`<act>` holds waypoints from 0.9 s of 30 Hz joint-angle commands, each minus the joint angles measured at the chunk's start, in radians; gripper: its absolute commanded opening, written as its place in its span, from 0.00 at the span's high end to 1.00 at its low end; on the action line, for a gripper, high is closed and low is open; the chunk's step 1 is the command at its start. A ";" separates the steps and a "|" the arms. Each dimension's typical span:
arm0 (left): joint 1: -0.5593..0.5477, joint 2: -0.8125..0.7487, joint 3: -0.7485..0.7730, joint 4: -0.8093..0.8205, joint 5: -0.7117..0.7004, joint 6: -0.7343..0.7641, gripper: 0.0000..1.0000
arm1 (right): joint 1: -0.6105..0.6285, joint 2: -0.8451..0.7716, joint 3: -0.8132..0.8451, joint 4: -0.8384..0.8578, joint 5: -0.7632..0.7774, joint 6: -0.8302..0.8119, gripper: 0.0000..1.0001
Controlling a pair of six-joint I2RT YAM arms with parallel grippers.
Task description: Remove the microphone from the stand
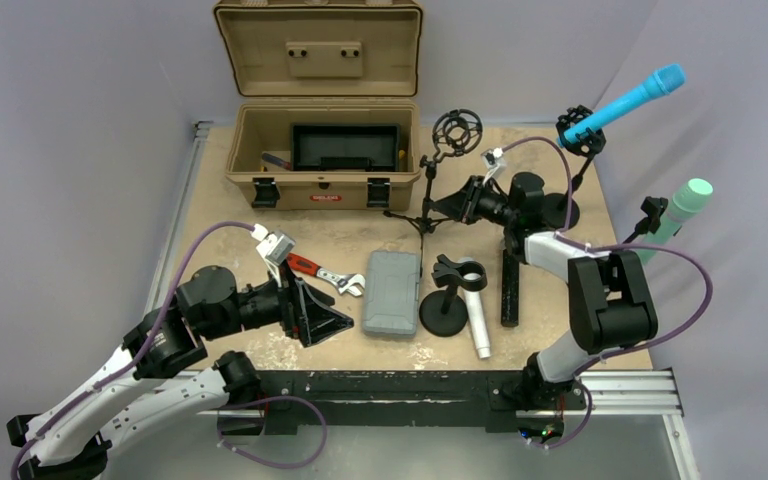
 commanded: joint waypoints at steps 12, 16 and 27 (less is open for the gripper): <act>-0.004 0.013 0.007 0.043 0.014 0.009 0.12 | 0.242 -0.254 -0.071 -0.319 0.703 -0.466 1.00; -0.004 0.003 0.006 0.043 0.013 0.006 0.12 | 0.332 -0.273 -0.104 -0.292 0.916 -0.522 1.00; -0.004 -0.021 -0.004 0.036 0.003 0.004 0.12 | 0.418 -0.260 -0.114 -0.310 1.133 -0.616 1.00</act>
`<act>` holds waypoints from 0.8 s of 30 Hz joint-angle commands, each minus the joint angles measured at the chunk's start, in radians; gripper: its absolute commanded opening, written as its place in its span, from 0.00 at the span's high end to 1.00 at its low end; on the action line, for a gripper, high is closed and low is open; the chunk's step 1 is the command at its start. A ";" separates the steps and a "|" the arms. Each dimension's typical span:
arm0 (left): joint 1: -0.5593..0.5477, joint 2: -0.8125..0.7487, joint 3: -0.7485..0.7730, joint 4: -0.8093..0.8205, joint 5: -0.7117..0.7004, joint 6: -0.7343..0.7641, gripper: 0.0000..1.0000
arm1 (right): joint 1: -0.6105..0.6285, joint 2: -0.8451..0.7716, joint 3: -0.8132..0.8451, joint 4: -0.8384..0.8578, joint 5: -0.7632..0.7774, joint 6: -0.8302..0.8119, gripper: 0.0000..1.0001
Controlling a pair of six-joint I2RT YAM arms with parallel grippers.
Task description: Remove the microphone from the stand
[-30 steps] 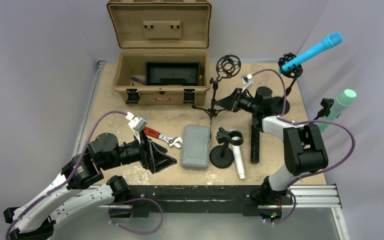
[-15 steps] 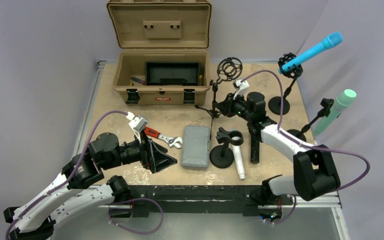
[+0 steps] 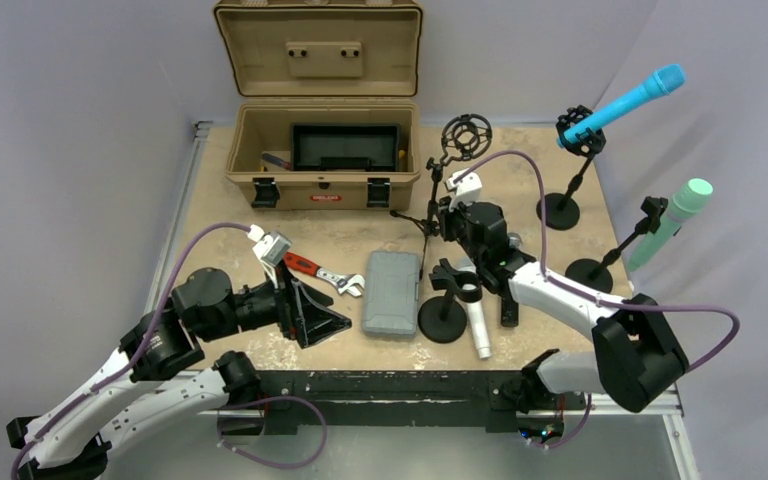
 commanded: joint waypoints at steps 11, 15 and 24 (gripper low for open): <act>-0.002 -0.014 -0.012 0.028 0.003 0.001 0.12 | 0.116 0.051 0.054 -0.132 0.291 -0.143 1.00; -0.003 -0.017 -0.013 0.024 0.001 0.000 0.12 | 0.107 -0.006 0.064 -0.141 0.169 -0.085 0.72; -0.003 -0.013 -0.016 0.024 0.004 0.002 0.12 | -0.106 -0.121 0.079 -0.168 -0.270 0.147 0.51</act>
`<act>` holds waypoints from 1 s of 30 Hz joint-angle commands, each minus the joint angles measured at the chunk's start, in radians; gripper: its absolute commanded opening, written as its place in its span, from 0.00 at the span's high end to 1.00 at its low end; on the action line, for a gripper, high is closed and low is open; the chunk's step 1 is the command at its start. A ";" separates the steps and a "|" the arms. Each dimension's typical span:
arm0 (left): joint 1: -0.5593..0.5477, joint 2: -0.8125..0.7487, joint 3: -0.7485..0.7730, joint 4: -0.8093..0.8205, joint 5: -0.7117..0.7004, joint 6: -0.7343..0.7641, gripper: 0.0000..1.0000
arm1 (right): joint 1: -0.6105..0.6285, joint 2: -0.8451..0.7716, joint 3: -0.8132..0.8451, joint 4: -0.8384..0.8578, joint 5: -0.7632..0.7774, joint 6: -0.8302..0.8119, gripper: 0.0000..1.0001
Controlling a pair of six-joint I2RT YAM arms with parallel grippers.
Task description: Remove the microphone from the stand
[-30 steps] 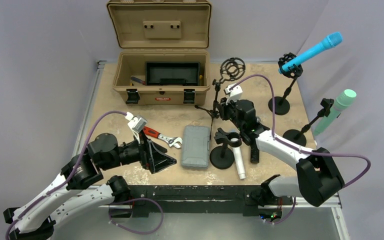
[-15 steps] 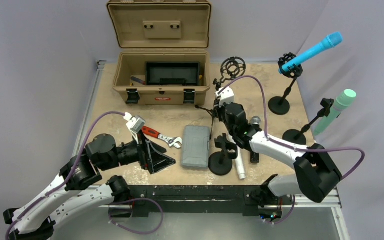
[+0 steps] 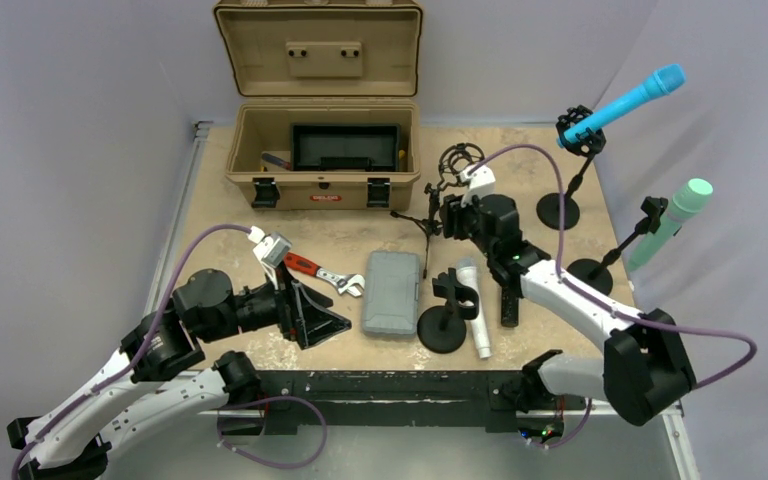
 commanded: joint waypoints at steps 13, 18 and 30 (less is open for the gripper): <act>-0.002 0.010 0.001 0.025 0.008 0.007 0.12 | -0.221 -0.064 0.160 -0.116 -0.468 0.306 0.43; -0.003 0.024 0.000 0.023 0.004 0.004 0.11 | -0.221 -0.084 0.271 -0.280 -0.382 0.270 0.43; -0.002 0.120 0.105 -0.015 0.023 0.093 0.10 | -0.221 -0.125 0.608 -0.666 0.100 0.278 0.41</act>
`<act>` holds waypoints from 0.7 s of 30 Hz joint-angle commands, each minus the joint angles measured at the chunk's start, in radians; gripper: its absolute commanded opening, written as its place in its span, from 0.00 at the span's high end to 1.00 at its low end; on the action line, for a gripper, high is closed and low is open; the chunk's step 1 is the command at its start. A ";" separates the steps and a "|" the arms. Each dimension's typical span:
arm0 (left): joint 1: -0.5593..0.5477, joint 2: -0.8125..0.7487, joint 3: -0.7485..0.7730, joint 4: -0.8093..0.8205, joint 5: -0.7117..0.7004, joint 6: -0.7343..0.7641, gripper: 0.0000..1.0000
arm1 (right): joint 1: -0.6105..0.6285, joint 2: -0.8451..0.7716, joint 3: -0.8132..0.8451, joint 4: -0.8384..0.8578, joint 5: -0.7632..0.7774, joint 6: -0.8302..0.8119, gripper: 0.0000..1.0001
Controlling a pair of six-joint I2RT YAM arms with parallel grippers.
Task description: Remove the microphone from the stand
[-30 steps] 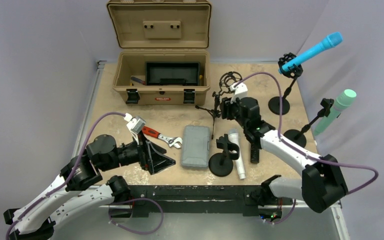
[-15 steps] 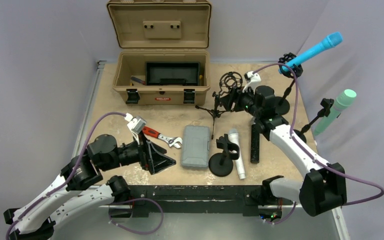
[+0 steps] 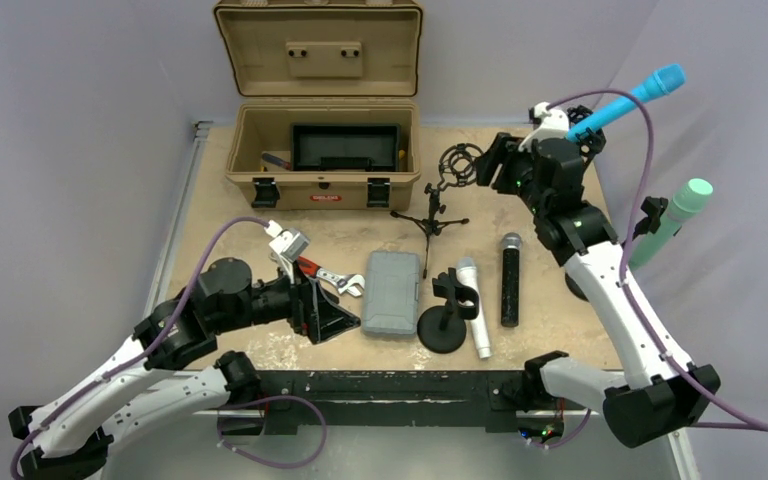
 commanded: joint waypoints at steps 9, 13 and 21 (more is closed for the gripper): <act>-0.003 -0.047 0.063 -0.029 0.008 0.037 0.10 | -0.098 0.143 0.543 -0.369 0.514 0.048 0.41; -0.002 -0.121 0.016 -0.027 -0.006 -0.011 0.10 | -0.212 0.233 0.687 -0.432 0.473 0.039 0.41; -0.003 -0.131 0.039 -0.078 -0.017 -0.003 0.10 | -0.477 0.307 0.764 -0.386 0.253 0.136 0.42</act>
